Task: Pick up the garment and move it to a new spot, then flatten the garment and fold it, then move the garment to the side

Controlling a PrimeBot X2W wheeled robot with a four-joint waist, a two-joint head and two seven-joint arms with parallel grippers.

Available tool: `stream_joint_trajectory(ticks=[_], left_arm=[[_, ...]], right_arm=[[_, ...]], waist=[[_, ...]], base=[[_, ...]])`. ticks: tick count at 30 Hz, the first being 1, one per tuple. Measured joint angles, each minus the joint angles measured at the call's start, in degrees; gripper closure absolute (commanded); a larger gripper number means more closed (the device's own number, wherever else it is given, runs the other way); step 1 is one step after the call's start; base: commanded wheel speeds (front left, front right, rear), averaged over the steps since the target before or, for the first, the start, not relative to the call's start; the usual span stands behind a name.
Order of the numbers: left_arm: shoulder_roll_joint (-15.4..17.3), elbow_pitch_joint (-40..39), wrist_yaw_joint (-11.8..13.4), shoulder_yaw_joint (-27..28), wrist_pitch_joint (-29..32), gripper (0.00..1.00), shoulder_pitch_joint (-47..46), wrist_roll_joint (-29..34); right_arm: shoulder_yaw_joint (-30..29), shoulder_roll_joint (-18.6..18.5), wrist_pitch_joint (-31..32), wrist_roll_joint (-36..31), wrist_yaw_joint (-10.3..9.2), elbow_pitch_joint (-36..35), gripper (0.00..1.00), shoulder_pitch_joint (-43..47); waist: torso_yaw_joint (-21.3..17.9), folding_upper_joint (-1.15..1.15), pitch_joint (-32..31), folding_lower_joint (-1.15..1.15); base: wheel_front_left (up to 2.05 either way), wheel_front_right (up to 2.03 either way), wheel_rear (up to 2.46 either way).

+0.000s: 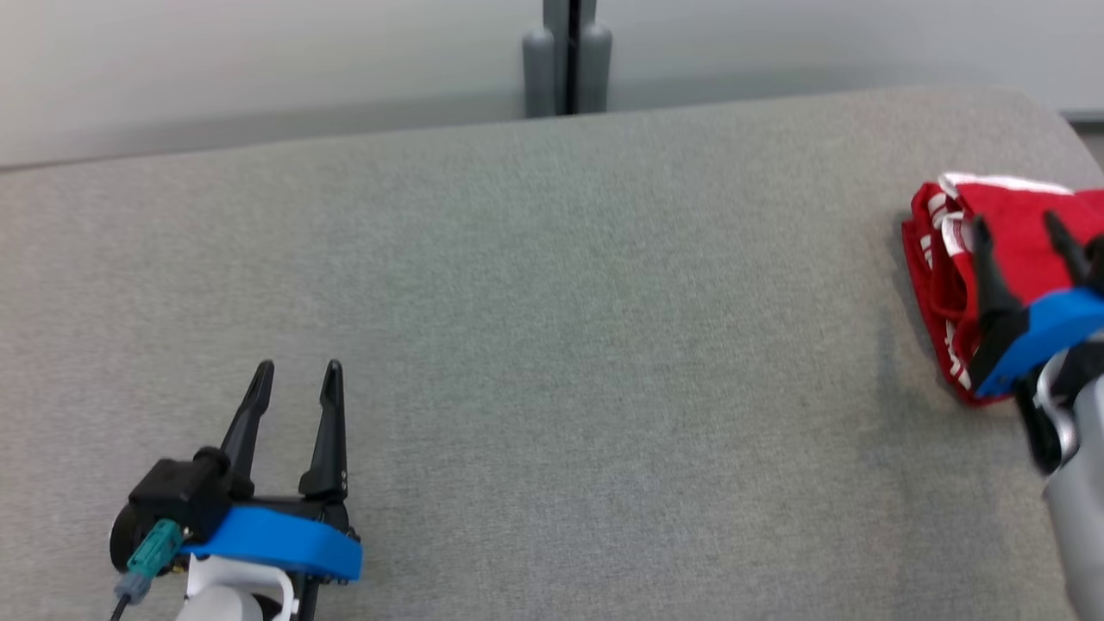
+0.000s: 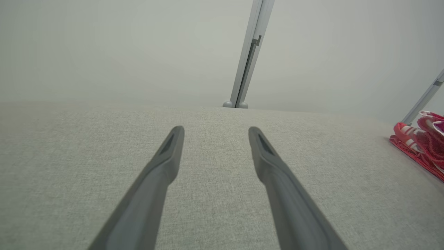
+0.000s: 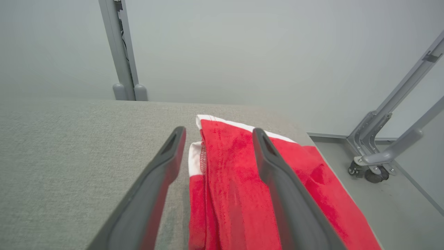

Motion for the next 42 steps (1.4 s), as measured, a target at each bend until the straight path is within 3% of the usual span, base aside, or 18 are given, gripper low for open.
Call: stream_joint_trajectory(ticks=[10,17,26,42], left_arm=[[-0.02,0.75,0.69,1.82,-1.35,0.00,5.35,-1.05],[-0.32,1.46,1.05,2.16,-1.63,0.00,7.37,-1.36],[-0.45,2.61,2.08,2.12,-1.55,0.00,8.68,-1.53],[0.21,2.25,2.52,2.43,-1.65,0.00,9.38,-1.87]], right_arm=[[-1.59,7.22,2.90,4.27,0.00,-23.70,0.00,20.56],[-3.94,12.13,6.79,2.94,0.00,-33.88,0.00,29.63],[-2.70,14.30,8.22,2.44,0.00,-40.14,0.00,35.51],[0.24,14.99,8.70,2.61,-0.01,-40.46,0.00,37.07]], waist=[[3.40,0.00,-7.06,-0.01],[5.02,0.00,-9.46,-0.01],[5.48,0.00,-11.11,-0.01],[5.53,0.00,-11.05,0.00]], base=[[0.00,0.00,0.00],[0.00,0.00,0.00],[0.00,0.00,0.00],[0.00,0.00,0.00]])
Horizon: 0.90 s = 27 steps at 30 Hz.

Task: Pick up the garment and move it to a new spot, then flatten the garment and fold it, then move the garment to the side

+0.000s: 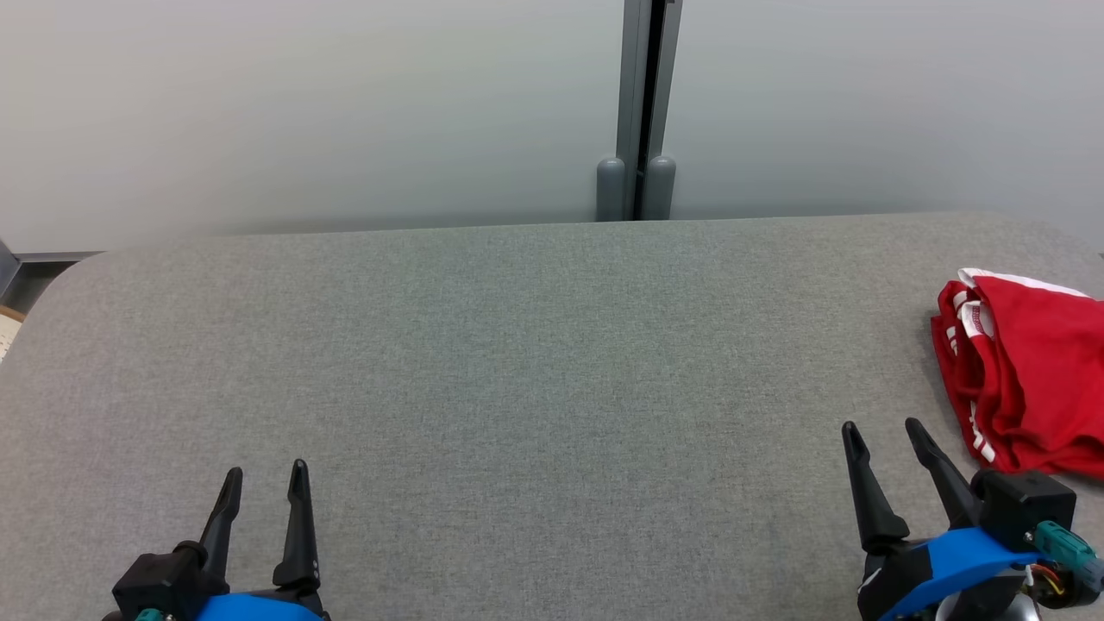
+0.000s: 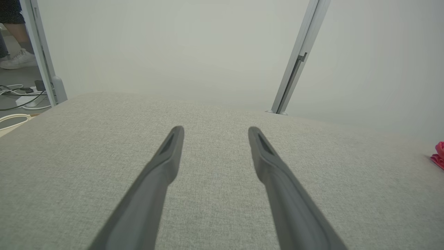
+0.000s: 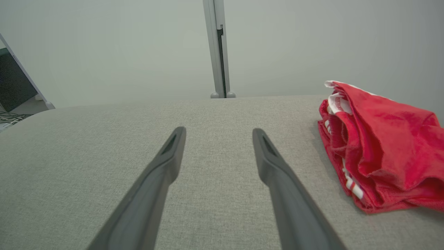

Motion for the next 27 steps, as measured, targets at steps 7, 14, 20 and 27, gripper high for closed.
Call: stream_joint_trajectory(ticks=[7,14,20,27], left_arm=[[0.42,-0.19,-0.02,-0.05,-0.14,0.00,-0.05,0.03],[0.56,-0.19,-0.21,-0.09,-0.15,0.00,-0.38,-0.09],[0.80,-0.14,-0.22,-0.09,-0.16,0.00,-0.65,-0.36],[0.79,0.20,-0.48,-0.15,-0.23,0.00,-0.74,-0.43]], right_arm=[[0.14,0.07,-0.32,0.12,0.00,0.53,0.00,-0.02],[0.40,0.09,-0.57,0.71,0.00,1.08,0.00,-0.10],[0.48,0.10,-0.83,1.18,0.01,1.58,0.00,-0.16],[0.88,0.10,-1.27,1.66,0.00,1.75,0.00,-0.29]], waist=[[0.00,0.00,0.32,0.00],[-0.05,0.00,0.69,0.00],[-0.22,0.00,0.63,0.01],[-0.28,0.00,0.70,0.01]], base=[[0.00,0.00,0.00],[0.00,0.00,0.00],[0.00,0.00,0.00],[0.00,0.00,0.00]])
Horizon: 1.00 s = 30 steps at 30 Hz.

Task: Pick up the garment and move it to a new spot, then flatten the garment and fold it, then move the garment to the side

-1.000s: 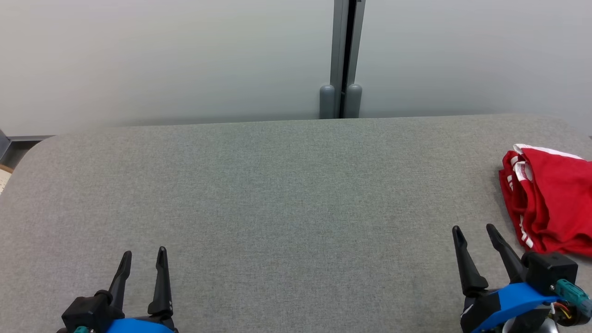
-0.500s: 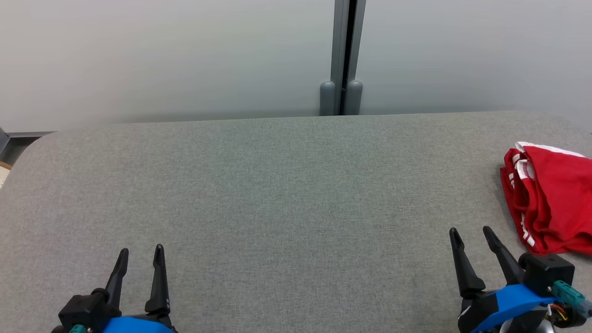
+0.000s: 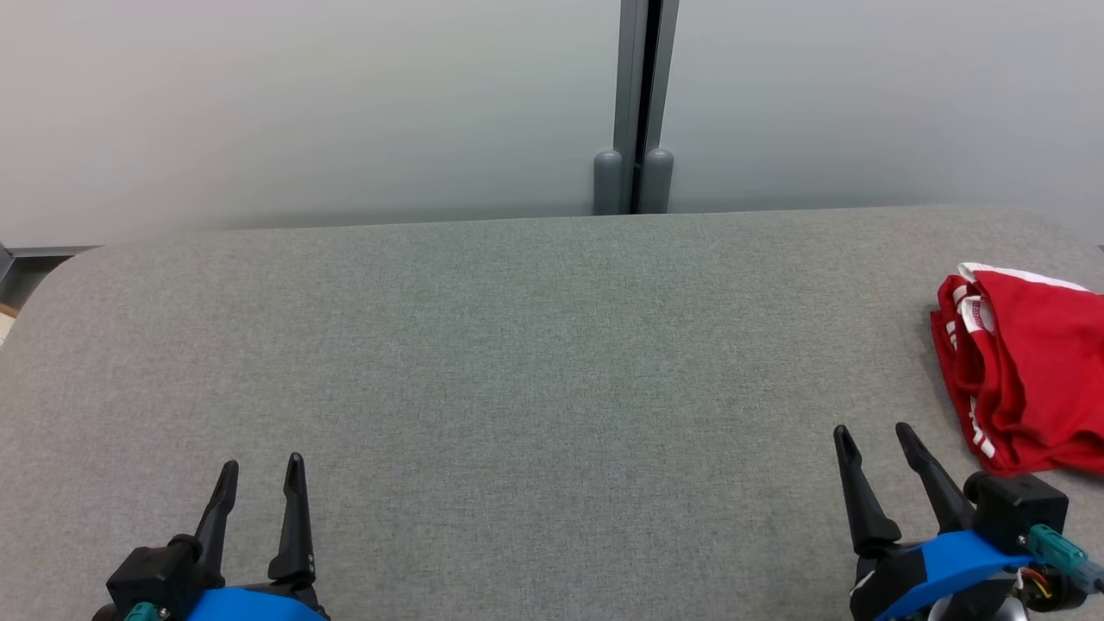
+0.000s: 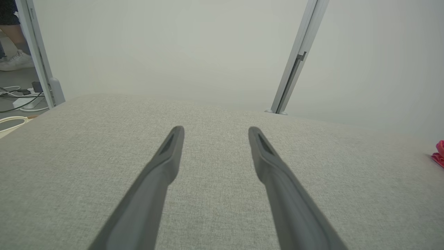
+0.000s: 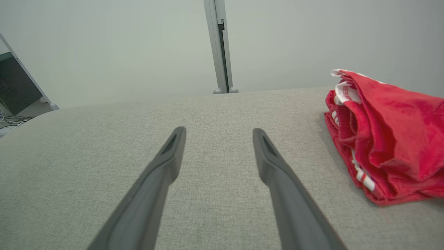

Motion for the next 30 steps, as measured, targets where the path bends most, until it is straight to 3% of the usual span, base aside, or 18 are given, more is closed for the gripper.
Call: stream_joint_trajectory(ticks=[3,4,10,30], left_arm=[[-0.08,0.24,-0.07,-0.03,0.02,0.00,-0.08,-0.10],[-0.27,0.59,-0.07,-0.05,0.09,1.00,0.07,-0.08],[-1.85,2.97,-0.07,-0.48,0.19,1.00,1.56,-0.11],[-4.64,3.05,-2.05,4.10,5.72,1.00,0.42,-16.82]], right_arm=[[0.05,0.01,-0.12,0.00,0.00,0.16,0.00,0.02],[0.07,0.01,-0.08,0.01,0.00,0.56,1.00,0.16],[0.09,0.13,0.21,0.22,0.00,3.39,1.00,0.88],[-0.99,0.20,2.30,20.83,0.00,4.61,1.00,0.46]], waist=[[0.09,0.00,0.06,0.00],[0.07,0.00,0.06,0.00],[0.07,0.00,0.05,0.00],[0.09,0.00,-0.17,0.00]], base=[[0.00,0.00,0.00],[0.00,0.00,0.00],[0.00,0.00,0.00],[0.00,0.00,0.00]])
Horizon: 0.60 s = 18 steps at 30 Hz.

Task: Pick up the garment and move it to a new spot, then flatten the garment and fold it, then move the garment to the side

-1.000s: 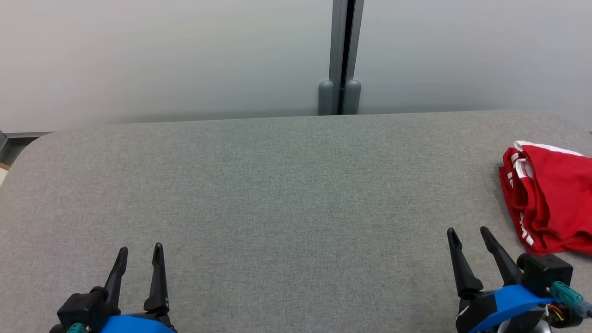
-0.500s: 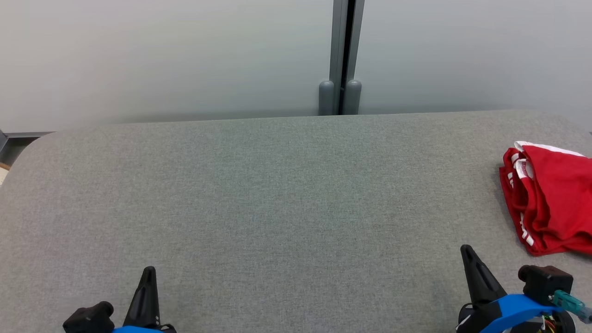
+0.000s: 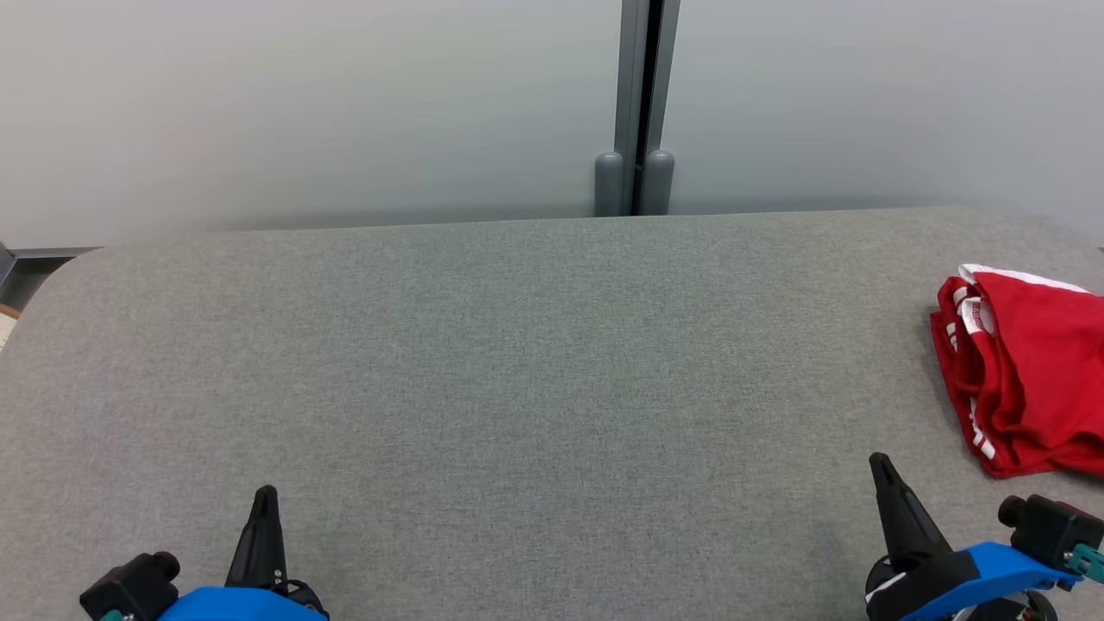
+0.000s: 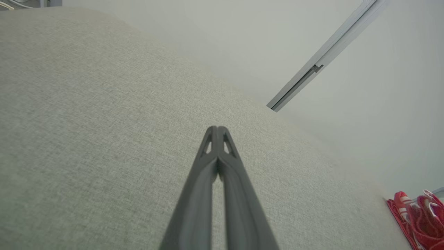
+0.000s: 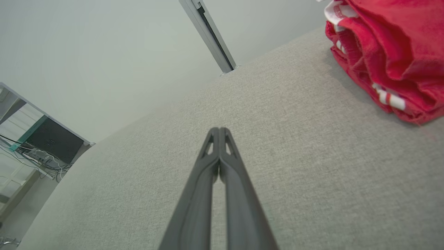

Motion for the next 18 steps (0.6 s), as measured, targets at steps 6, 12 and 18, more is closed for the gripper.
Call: stream_joint_trajectory(ticks=[6,12,18], left_arm=[[-0.59,-0.11,-0.53,1.31,1.46,1.00,-0.74,-4.16],[-1.16,-0.19,-0.86,2.24,2.48,1.00,-1.14,-7.51],[-1.75,-0.34,-1.30,3.39,3.71,1.00,-1.91,-11.22]], right_arm=[[-0.32,0.00,0.56,5.43,0.00,0.21,1.00,-0.59],[-0.57,0.00,0.79,9.58,-0.01,0.42,1.00,-0.83],[-0.87,0.00,1.26,14.11,-0.01,0.58,1.00,-1.27]], waist=[[0.01,0.00,-0.06,0.00],[0.02,0.00,-0.11,0.00],[0.03,0.00,-0.17,0.00]], base=[[0.00,0.00,0.00],[0.00,0.00,0.00],[0.00,0.00,0.00]])
